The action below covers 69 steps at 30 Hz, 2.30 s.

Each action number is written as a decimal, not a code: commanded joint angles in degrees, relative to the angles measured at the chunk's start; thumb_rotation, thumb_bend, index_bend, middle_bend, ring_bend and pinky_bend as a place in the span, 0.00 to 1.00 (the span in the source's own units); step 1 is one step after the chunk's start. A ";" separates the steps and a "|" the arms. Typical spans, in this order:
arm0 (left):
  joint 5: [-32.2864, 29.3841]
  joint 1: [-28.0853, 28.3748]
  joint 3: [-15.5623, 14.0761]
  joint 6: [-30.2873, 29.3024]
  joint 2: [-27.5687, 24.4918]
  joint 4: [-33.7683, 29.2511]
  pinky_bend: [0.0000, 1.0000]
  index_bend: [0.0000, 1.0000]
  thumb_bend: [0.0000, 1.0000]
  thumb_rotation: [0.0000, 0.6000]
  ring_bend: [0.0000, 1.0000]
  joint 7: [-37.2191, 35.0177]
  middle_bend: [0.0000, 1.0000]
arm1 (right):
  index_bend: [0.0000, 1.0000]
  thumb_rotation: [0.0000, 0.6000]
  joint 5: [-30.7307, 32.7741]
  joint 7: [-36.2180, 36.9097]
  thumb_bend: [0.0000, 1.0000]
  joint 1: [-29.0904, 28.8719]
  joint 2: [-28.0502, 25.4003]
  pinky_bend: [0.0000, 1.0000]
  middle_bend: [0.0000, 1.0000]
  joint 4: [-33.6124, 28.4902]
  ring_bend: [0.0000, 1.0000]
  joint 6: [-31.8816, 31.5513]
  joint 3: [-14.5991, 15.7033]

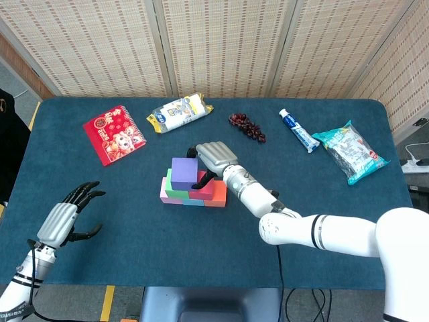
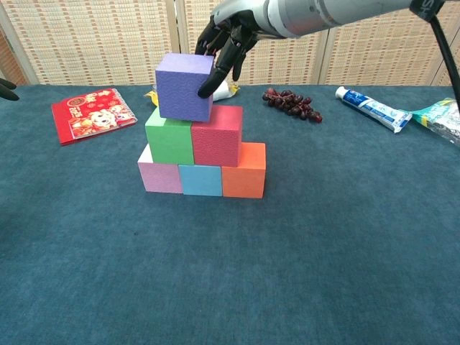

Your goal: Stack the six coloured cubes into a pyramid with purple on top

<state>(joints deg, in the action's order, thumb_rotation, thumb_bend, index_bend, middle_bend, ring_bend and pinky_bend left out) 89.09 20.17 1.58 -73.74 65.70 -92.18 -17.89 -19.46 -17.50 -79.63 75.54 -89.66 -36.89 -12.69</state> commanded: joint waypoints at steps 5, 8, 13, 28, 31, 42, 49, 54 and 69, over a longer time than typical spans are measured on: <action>0.21 0.11 0.16 -0.14 0.11 -0.12 0.13 0.19 0.32 1.00 0.00 0.01 0.06 | 0.46 1.00 1.33 -1.01 0.18 -1.01 -1.06 0.44 0.41 -1.32 0.36 -1.20 1.33; 0.31 0.20 0.16 -0.04 0.23 -0.13 0.13 0.19 0.32 1.00 0.00 0.00 0.06 | 0.46 1.00 1.82 -1.57 0.18 -1.48 -0.99 0.44 0.41 -1.67 0.36 -1.81 1.86; 0.36 0.26 0.07 0.13 0.44 0.08 0.13 0.19 0.32 1.00 0.00 -0.14 0.06 | 0.45 1.00 2.96 -2.46 0.18 -2.10 -0.90 0.44 0.41 -2.09 0.35 -2.76 2.69; 0.58 0.14 -0.10 -0.06 0.84 1.13 0.13 0.19 0.32 1.00 0.00 -1.22 0.06 | 0.44 1.00 4.22 -3.30 0.18 -2.46 -0.68 0.44 0.41 -3.25 0.35 -4.84 2.94; 0.70 0.13 -0.09 -0.18 0.93 1.29 0.13 0.19 0.32 1.00 0.00 -1.42 0.06 | 0.48 1.00 4.22 -3.92 0.19 -2.42 -0.02 0.44 0.43 -3.29 0.37 -6.69 3.12; 1.08 -0.12 -0.37 -0.63 1.02 1.97 0.13 0.19 0.32 1.00 0.00 -2.21 0.06 | 0.58 1.00 2.47 -3.80 0.22 -0.54 1.34 0.45 0.50 -4.66 0.44 -10.79 1.51; 1.28 -0.24 -0.42 -0.96 1.04 2.13 0.13 0.19 0.32 1.00 0.00 -2.64 0.06 | 0.58 1.00 2.45 -4.55 0.22 0.11 0.97 0.45 0.50 -6.25 0.44 -12.07 0.53; 1.43 -0.29 -0.59 -0.98 1.21 2.67 0.12 0.19 0.32 1.00 0.00 -3.12 0.06 | 0.58 1.00 3.85 -6.34 0.22 -0.22 1.72 0.45 0.50 -6.33 0.44 -12.69 0.57; 1.72 -0.49 -0.81 -1.38 1.60 3.88 0.12 0.18 0.32 1.00 0.00 -4.54 0.06 | 0.56 1.00 6.55 -9.58 0.22 -0.32 2.25 0.45 0.50 -6.96 0.44 -14.53 -0.64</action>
<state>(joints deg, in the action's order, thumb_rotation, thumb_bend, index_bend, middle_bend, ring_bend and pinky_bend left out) 90.82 19.67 0.75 -75.12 67.29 -88.32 -22.42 -12.95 -27.02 -79.99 77.79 -96.59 -51.40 -13.28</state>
